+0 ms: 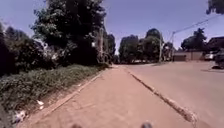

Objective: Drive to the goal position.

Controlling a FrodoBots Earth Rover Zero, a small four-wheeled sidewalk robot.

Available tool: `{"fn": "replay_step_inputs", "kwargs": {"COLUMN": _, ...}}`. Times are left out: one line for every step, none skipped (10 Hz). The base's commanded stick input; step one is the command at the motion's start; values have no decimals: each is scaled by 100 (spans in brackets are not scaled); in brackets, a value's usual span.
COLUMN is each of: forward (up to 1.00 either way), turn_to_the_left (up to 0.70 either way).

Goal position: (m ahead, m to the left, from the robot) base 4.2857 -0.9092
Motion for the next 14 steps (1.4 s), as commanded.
{"fn": "replay_step_inputs", "kwargs": {"forward": 70, "turn_to_the_left": 0}}
{"fn": "replay_step_inputs", "kwargs": {"forward": 70, "turn_to_the_left": 0}}
{"fn": "replay_step_inputs", "kwargs": {"forward": 70, "turn_to_the_left": 0}}
{"fn": "replay_step_inputs", "kwargs": {"forward": 70, "turn_to_the_left": 0}}
{"fn": "replay_step_inputs", "kwargs": {"forward": 70, "turn_to_the_left": 0}}
{"fn": "replay_step_inputs", "kwargs": {"forward": 70, "turn_to_the_left": 0}}
{"fn": "replay_step_inputs", "kwargs": {"forward": 70, "turn_to_the_left": 0}}
{"fn": "replay_step_inputs", "kwargs": {"forward": 70, "turn_to_the_left": 0}}
{"fn": "replay_step_inputs", "kwargs": {"forward": 70, "turn_to_the_left": 0}}
{"fn": "replay_step_inputs", "kwargs": {"forward": 70, "turn_to_the_left": 0}}
{"fn": "replay_step_inputs", "kwargs": {"forward": 70, "turn_to_the_left": 0}}
{"fn": "replay_step_inputs", "kwargs": {"forward": 70, "turn_to_the_left": 0}}
{"fn": "replay_step_inputs", "kwargs": {"forward": 70, "turn_to_the_left": 0}}
{"fn": "replay_step_inputs", "kwargs": {"forward": 70, "turn_to_the_left": 0}}
